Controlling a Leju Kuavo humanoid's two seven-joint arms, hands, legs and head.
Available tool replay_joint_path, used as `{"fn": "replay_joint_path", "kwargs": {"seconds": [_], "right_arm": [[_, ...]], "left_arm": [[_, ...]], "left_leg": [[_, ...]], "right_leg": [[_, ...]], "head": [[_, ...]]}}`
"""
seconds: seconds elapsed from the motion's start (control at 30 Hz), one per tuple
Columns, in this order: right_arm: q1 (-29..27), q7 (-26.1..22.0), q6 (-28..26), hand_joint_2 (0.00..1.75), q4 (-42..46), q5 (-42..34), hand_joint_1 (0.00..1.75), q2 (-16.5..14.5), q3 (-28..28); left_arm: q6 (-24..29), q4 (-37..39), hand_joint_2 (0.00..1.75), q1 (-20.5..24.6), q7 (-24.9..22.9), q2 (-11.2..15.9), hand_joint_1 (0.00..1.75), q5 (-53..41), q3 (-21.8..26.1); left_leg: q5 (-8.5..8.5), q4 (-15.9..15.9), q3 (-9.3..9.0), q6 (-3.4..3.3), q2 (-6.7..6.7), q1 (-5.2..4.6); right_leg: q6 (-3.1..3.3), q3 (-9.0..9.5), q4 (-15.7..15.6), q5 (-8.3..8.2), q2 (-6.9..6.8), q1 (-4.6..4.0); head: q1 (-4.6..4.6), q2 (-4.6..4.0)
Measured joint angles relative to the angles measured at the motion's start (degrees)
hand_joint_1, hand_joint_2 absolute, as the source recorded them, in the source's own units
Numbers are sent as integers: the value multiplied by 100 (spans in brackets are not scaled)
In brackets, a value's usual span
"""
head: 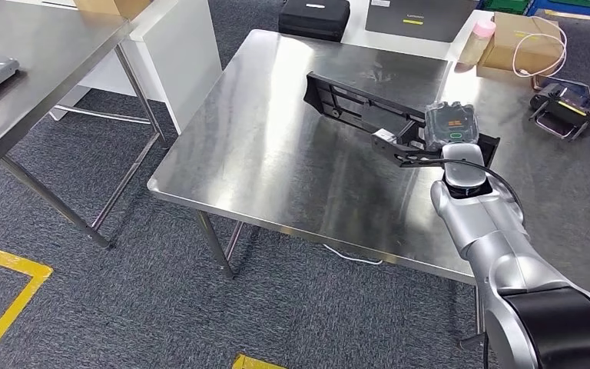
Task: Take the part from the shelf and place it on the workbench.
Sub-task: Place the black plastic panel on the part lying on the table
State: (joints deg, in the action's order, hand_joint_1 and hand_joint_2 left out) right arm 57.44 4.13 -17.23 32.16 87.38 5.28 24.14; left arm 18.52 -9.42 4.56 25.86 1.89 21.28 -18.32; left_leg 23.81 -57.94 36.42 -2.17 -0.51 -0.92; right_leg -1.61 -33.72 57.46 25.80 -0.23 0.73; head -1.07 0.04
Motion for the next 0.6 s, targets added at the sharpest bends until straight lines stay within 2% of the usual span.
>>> {"fn": "replay_joint_path", "kwargs": {"seconds": [0.07, 0.13, 0.6], "right_arm": [[-13, -43, -26, 175, -37, 0, 171, 55, -27], [-21, -82, -37, 175, -88, 0, 171, 89, -57], [-21, -103, -73, 175, -341, 0, 171, 134, -92]], "left_arm": [[365, -10, 175, 6, 658, -24, 0, 69, 108], [540, -11, 175, 11, 846, -50, 0, 127, 200], [432, -11, 175, -36, 951, -133, 0, 289, 524]], "left_leg": [[-1, 0, 0, -1, 1, 0], [-1, 0, -1, -2, 4, 0], [-1, 1, -1, -1, 7, 11]], "right_leg": [[-1, 0, 0, -1, 1, 0], [-4, 0, 1, -3, 2, 0], [-6, -3, 2, -4, 3, -1]], "head": [[-2, 0], [-2, 0], [-2, 0]]}}
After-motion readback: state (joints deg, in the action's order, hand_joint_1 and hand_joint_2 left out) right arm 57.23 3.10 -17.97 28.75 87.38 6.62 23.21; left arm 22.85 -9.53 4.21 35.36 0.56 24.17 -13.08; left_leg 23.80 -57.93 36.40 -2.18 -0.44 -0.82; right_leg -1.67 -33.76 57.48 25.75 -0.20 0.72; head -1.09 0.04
